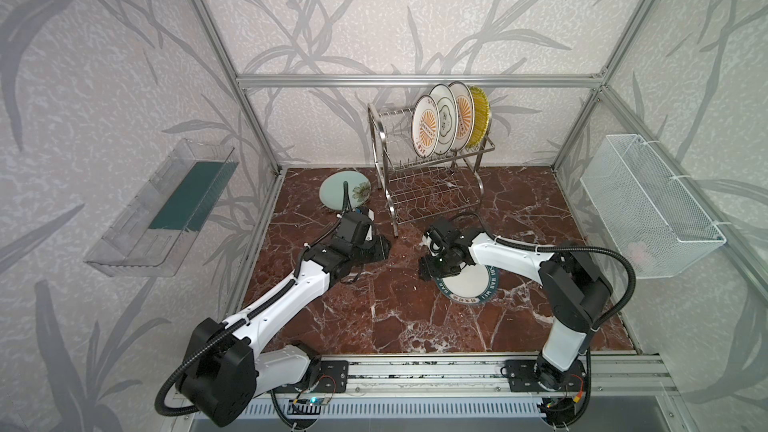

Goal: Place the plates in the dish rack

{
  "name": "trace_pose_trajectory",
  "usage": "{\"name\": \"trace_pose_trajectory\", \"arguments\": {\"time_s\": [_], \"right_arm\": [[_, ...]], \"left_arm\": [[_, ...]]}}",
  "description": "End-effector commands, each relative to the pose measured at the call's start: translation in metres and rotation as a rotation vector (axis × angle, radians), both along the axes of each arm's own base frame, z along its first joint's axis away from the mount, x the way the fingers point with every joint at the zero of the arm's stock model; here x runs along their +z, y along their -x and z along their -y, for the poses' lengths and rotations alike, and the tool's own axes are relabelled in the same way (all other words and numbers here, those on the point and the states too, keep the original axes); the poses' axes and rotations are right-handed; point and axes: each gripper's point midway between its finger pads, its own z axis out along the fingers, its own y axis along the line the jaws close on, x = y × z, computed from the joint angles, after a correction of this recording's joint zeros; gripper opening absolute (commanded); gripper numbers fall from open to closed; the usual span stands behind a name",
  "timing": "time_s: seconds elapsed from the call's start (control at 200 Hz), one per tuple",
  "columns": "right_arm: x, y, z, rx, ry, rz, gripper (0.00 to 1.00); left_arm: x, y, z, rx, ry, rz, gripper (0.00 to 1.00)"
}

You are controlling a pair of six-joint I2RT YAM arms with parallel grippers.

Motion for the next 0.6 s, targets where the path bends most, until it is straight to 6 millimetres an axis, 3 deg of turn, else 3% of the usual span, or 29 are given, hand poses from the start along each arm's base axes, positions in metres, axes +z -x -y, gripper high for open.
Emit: {"name": "trace_pose_trajectory", "arguments": {"time_s": [0.0, 0.095, 0.12, 0.345, 0.6], "right_arm": [[0.016, -0.005, -0.002, -0.010, -0.042, 0.023, 0.70], [0.028, -0.009, 0.008, -0.037, -0.077, 0.039, 0.69], [0.040, -0.011, 0.011, -0.047, -0.101, 0.063, 0.69], [0.082, -0.022, 0.053, -0.134, -0.166, 0.155, 0.68], [0.094, -0.024, 0.121, -0.301, -0.184, 0.211, 0.67]], "left_arm": [[0.001, 0.003, 0.001, 0.006, 0.037, 0.003, 0.43], [-0.005, 0.005, 0.004, 0.019, 0.072, -0.019, 0.43], [-0.006, 0.005, 0.006, 0.019, 0.085, -0.025, 0.43], [-0.021, 0.009, 0.026, 0.043, 0.233, -0.077, 0.43], [-0.049, 0.015, 0.075, 0.007, 0.340, -0.150, 0.43]]}}
